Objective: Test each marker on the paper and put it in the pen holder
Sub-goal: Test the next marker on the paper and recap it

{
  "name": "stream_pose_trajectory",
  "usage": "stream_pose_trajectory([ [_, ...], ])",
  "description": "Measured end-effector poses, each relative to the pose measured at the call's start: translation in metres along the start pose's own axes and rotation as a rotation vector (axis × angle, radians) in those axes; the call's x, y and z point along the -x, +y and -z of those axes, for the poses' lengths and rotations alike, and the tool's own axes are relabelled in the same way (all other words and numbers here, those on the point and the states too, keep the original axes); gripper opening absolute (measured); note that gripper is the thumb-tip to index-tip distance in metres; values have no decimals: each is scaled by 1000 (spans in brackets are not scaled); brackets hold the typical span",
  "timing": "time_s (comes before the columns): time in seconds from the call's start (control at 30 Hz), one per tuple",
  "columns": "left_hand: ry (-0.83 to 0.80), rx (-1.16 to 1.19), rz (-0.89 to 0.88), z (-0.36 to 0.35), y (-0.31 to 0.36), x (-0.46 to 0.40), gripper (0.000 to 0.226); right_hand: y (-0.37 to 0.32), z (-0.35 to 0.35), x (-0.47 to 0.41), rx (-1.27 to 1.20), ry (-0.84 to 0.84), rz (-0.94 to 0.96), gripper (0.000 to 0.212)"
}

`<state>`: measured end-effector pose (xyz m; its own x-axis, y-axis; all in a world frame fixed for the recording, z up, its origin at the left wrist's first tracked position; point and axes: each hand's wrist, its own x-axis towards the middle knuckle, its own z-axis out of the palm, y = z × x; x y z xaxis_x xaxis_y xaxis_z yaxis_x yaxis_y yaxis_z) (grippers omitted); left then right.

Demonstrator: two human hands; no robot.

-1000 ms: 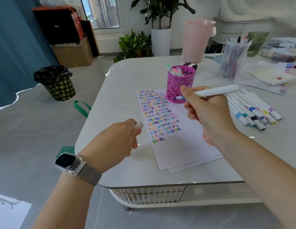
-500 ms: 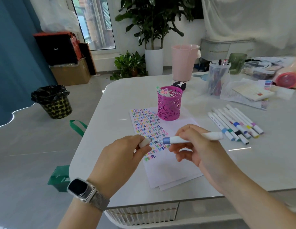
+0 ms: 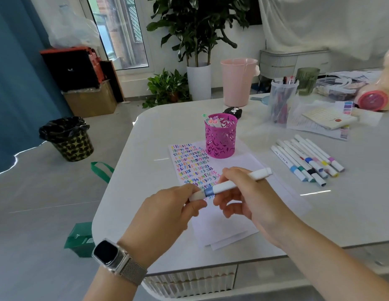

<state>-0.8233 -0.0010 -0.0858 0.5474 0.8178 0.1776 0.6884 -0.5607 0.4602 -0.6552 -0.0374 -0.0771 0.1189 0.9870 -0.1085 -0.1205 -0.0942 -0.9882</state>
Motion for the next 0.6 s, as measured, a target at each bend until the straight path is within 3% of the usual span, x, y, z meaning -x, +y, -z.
stream_pose_trajectory([
  [0.2,27,66,-68,-13,12,4,24,2,1,-6,-147,7,-72,31],
  [0.33,61,-28,-85,-22,12,9,53,11,-5,-9,-210,4,-88,26],
  [0.6,158,8,-81,-17,12,12,34,12,-17,-12,-204,-11,-25,31],
])
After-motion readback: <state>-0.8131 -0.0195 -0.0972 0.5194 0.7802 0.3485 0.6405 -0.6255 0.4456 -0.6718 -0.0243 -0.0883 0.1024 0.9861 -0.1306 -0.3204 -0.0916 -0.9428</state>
